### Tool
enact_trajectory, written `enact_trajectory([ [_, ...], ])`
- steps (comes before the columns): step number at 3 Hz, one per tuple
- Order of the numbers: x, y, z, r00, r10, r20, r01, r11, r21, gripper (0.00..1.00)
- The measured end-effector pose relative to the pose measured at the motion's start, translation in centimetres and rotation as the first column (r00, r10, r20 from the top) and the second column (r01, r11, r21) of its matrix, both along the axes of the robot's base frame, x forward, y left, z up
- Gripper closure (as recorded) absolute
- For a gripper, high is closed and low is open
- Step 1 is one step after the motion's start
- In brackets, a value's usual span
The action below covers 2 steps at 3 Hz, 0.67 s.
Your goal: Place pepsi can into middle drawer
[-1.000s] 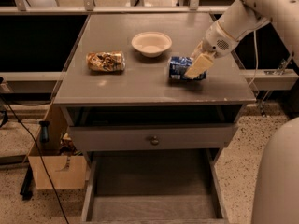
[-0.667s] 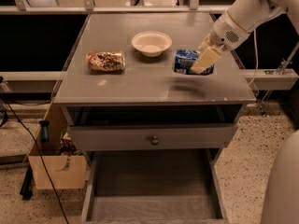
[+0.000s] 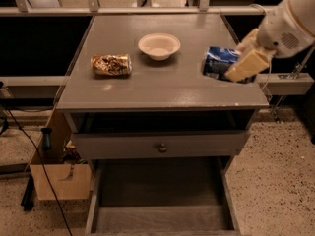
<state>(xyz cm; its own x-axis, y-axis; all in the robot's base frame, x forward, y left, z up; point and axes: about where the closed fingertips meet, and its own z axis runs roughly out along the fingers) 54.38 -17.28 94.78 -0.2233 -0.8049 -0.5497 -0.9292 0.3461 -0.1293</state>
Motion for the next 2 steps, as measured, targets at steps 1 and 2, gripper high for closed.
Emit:
enact_trajectory([
  [1, -6.4, 0.4, 1.5, 0.9974, -0.040, 0.060, 0.038, 0.999, 0.026, 1.00],
  [2, -12.2, 1.7, 0.5, 0.9954, -0.063, 0.073, 0.060, 0.997, 0.048, 1.00],
])
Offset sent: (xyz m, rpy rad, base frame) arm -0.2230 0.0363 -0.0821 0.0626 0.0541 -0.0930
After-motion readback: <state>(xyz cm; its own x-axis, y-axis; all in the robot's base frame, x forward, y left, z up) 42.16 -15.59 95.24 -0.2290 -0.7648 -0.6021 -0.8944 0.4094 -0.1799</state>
